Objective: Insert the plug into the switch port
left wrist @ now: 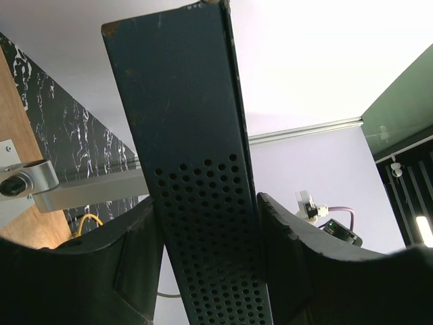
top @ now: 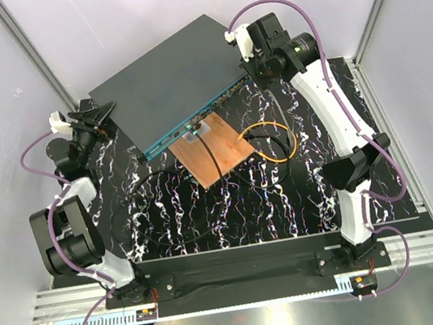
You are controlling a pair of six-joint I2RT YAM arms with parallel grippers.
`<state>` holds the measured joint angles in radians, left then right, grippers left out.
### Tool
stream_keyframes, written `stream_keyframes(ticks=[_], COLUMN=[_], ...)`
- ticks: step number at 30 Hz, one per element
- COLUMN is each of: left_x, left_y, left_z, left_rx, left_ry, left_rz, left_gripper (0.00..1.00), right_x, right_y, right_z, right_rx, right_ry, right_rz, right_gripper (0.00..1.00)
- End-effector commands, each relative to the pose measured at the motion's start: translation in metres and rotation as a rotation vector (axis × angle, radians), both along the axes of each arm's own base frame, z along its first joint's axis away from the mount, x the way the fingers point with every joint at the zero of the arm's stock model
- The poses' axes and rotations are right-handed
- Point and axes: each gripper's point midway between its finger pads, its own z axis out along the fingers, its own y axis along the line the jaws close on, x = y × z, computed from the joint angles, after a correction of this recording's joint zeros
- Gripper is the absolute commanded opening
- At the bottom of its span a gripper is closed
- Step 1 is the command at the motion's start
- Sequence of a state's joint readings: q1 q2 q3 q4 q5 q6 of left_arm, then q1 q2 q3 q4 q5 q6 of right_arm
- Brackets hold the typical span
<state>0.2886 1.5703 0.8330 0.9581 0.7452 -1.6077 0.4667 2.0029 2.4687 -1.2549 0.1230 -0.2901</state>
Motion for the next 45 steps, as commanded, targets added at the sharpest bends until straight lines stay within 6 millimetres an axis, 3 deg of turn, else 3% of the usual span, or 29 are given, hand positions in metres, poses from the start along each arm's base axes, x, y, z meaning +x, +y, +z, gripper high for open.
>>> stream_keyframes(ticks=[1, 10, 17, 24, 28, 30, 32, 33, 34, 35, 36, 37, 39, 41, 42, 44, 45], left_x=[-0.014, -0.011, -0.01, -0.009, -0.01, -0.011, -0.01, -0.011, -0.011, -0.012, -0.012, -0.013, -0.014, -0.014, -0.014, -0.014, -0.015], left_y=[-0.024, -0.024, -0.024, -0.023, -0.024, -0.022, -0.019, -0.018, -0.017, -0.014, -0.013, -0.011, -0.01, -0.007, -0.006, -0.003, -0.002], left_z=[0.028, 0.029, 0.028, 0.031, 0.035, 0.037, 0.034, 0.035, 0.035, 0.034, 0.034, 0.035, 0.033, 0.031, 0.031, 0.028, 0.027], left_rx=[0.111, 0.114, 0.113, 0.113, 0.113, 0.12, 0.132, 0.137, 0.147, 0.151, 0.155, 0.17, 0.183, 0.212, 0.222, 0.246, 0.253], left_ry=[-0.156, -0.156, -0.153, -0.163, -0.171, -0.177, -0.169, -0.169, -0.174, -0.167, -0.166, -0.174, -0.162, -0.152, -0.148, -0.138, -0.132], left_rz=[-0.047, -0.052, -0.054, -0.056, -0.061, -0.06, -0.052, -0.05, -0.047, -0.04, -0.036, -0.032, -0.029, -0.018, -0.018, -0.005, -0.001], left_gripper=[0.0, 0.0, 0.0, 0.0, 0.0, 0.03, 0.07, 0.1, 0.12, 0.13, 0.18, 0.22, 0.26, 0.38, 0.41, 0.54, 0.6], right_x=[0.03, 0.046, 0.051, 0.052, 0.038, 0.027, 0.011, 0.005, -0.006, -0.011, -0.019, -0.031, -0.042, -0.059, -0.067, -0.082, -0.09], right_y=[0.033, 0.047, 0.053, 0.065, 0.067, 0.059, 0.045, 0.039, 0.03, 0.024, 0.022, 0.012, 0.005, -0.009, -0.012, -0.028, -0.032], right_z=[0.041, 0.045, 0.085, 0.063, 0.054, 0.033, 0.04, 0.026, 0.039, 0.04, 0.031, 0.043, 0.035, 0.042, 0.031, 0.029, 0.012], right_rx=[0.12, 0.15, 0.233, 0.222, 0.215, 0.164, 0.155, 0.142, 0.15, 0.146, 0.15, 0.155, 0.156, 0.163, 0.165, 0.173, 0.179], right_ry=[-0.189, -0.242, -0.359, -0.307, -0.245, -0.175, -0.168, -0.127, -0.148, -0.147, -0.114, -0.128, -0.095, -0.096, -0.058, -0.033, 0.018], right_rz=[0.027, 0.027, 0.027, 0.064, 0.105, 0.12, 0.124, 0.124, 0.122, 0.119, 0.135, 0.138, 0.146, 0.158, 0.166, 0.161, 0.165], right_gripper=[0.0, 0.0, 0.0, 0.0, 0.23, 0.31, 0.47, 0.52, 0.55, 0.6, 0.64, 0.66, 0.75, 0.8, 0.87, 0.88, 0.9])
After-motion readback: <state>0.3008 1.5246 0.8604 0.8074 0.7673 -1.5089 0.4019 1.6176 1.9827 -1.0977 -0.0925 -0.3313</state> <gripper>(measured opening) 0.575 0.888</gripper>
